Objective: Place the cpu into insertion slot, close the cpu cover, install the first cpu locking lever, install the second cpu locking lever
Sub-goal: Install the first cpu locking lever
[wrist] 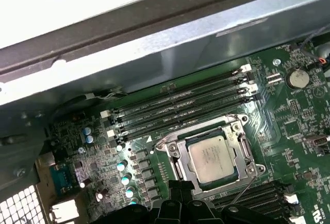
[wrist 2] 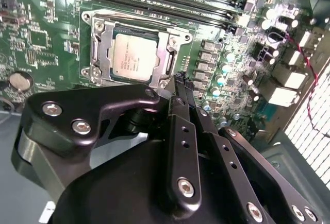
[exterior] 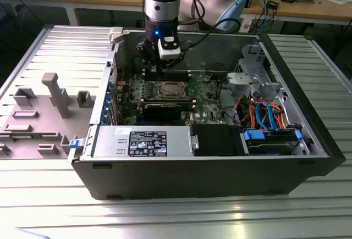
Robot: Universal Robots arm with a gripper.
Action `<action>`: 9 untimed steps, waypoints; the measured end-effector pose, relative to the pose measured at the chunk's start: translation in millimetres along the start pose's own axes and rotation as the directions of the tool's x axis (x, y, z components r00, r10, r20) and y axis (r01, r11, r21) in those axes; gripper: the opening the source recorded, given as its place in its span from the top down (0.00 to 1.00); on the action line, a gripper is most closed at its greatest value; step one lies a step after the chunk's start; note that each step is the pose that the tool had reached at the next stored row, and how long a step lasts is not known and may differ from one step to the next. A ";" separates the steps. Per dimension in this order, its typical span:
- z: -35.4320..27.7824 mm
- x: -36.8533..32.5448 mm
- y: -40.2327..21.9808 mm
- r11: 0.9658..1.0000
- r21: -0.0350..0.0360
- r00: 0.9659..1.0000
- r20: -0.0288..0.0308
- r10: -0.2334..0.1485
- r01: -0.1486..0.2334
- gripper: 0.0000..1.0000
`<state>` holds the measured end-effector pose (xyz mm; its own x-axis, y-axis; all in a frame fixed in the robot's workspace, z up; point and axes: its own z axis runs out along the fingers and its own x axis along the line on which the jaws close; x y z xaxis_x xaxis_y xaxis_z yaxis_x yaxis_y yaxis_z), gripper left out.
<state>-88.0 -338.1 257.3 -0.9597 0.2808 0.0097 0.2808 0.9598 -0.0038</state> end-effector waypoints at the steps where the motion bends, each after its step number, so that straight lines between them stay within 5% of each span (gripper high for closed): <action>1: 0.0 0.0 0.0 1.000 0.000 1.000 0.000 -0.016 0.016 0.89; 9: 0.0 0.0 0.0 1.000 0.000 1.000 0.000 -0.025 0.025 0.89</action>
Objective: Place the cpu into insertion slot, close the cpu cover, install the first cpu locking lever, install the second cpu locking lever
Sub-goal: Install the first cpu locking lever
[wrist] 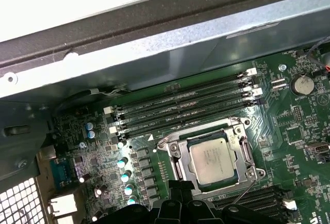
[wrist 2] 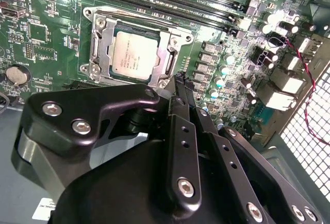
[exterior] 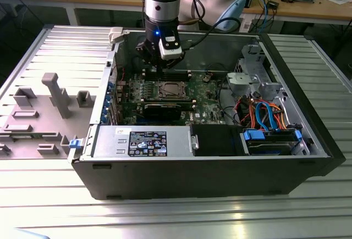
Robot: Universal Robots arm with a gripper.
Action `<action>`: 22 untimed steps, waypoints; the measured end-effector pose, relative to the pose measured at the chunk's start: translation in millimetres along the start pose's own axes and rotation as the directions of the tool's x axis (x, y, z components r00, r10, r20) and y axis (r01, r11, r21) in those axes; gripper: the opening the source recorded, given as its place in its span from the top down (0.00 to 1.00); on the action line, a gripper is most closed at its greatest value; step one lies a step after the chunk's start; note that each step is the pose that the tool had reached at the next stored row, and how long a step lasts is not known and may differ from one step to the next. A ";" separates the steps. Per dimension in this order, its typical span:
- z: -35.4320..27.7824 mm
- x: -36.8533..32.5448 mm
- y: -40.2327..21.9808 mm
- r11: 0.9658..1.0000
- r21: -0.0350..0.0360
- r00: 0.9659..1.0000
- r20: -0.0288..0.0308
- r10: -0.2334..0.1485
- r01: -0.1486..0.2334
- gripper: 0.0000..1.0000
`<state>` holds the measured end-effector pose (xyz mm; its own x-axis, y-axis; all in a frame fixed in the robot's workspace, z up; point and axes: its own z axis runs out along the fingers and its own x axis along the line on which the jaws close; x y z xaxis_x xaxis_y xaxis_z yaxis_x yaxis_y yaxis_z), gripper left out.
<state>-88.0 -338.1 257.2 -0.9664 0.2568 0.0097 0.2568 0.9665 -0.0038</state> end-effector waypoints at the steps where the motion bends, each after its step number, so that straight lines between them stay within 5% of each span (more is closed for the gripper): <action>1: 0.0 0.0 0.0 1.000 0.000 1.000 0.000 0.000 0.000 0.89; 9: 0.1 0.8 -0.1 1.000 0.000 1.000 0.000 -0.004 0.004 0.89; 14: 0.1 1.2 -0.3 0.999 0.000 0.999 0.000 -0.054 0.054 0.89; 18: 0.4 10.9 -2.9 0.998 -0.001 0.998 0.000 -0.063 0.063 0.89; 22: 0.9 12.0 -3.2 0.995 -0.004 0.995 -0.001 -0.097 0.097 0.89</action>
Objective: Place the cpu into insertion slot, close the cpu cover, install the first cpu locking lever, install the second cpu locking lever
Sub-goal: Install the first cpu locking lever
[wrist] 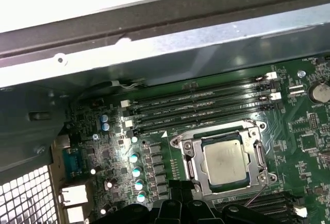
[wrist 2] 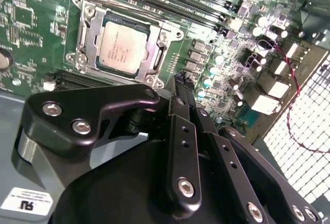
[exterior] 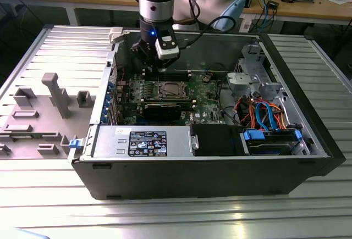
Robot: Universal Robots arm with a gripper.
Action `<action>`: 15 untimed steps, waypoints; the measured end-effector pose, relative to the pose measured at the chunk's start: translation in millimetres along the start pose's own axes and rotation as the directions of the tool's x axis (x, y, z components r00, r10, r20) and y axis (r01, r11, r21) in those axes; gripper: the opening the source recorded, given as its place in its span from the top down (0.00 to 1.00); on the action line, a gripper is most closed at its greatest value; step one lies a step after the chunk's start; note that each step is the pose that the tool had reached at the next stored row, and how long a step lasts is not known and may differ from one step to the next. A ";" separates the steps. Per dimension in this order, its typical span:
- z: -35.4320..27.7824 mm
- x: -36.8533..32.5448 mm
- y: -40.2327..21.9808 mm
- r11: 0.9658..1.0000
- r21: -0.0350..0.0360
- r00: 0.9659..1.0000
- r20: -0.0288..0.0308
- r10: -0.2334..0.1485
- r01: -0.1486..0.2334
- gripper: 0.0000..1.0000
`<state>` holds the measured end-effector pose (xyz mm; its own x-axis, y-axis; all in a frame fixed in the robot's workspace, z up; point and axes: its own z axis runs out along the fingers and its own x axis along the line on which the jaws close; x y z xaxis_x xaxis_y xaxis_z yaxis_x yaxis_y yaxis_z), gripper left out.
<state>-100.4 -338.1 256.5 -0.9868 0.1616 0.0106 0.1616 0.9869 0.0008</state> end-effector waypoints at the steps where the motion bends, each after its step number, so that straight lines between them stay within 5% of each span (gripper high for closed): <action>1: 0.2 0.0 0.0 1.000 0.000 1.000 0.000 -0.013 0.013 0.89; 8: 1.2 0.0 0.0 0.994 0.000 0.994 0.000 -0.109 0.109 0.89; 15: 2.2 11.8 -1.9 0.993 0.000 0.993 0.000 -0.120 0.120 0.89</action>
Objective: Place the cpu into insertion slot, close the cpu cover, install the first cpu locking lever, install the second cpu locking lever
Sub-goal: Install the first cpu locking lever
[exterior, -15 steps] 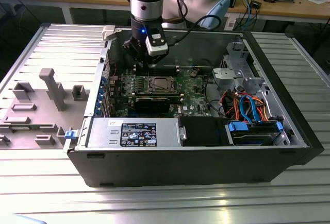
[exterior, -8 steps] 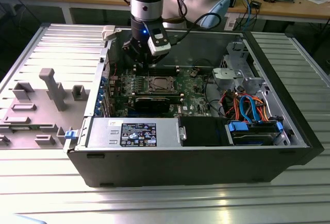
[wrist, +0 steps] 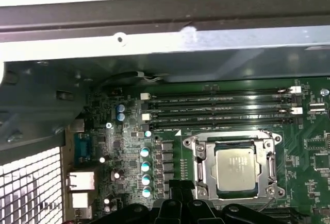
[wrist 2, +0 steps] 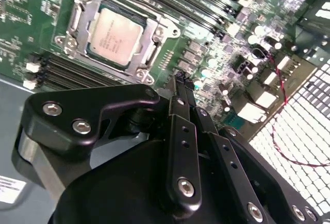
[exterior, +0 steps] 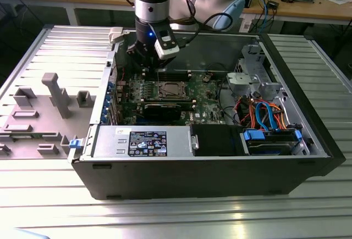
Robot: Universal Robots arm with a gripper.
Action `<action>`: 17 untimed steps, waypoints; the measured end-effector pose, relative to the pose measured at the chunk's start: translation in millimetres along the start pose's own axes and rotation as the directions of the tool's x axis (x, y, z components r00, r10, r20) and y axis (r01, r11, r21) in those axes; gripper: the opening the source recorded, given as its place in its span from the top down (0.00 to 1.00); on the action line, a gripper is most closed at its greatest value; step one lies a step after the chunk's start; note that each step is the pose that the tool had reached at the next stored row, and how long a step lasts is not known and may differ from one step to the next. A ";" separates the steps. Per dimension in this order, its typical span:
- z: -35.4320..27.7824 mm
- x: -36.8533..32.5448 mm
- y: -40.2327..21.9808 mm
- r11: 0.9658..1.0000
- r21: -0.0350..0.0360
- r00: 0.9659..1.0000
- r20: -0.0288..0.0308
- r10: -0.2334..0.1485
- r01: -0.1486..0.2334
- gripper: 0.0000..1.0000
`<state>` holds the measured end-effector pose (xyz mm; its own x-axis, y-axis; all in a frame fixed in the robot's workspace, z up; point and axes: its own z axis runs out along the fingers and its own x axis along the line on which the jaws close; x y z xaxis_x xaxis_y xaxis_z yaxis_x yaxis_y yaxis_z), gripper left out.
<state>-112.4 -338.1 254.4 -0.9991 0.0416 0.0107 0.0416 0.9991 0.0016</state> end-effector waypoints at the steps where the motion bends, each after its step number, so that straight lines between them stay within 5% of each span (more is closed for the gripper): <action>1: 0.1 1.6 -0.1 1.000 0.000 1.000 0.000 -0.001 0.001 0.89; 7: 0.9 2.5 0.5 0.998 0.001 0.998 0.000 -0.066 0.066 0.89; 13: -3.2 2.7 5.8 0.998 0.001 0.998 0.000 -0.070 0.070 0.89; 17: -5.7 2.9 15.7 0.997 0.001 0.997 0.002 -0.071 0.071 0.89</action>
<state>-114.6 -322.3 260.2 -0.9995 -0.0296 0.0087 -0.0296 0.9996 0.0016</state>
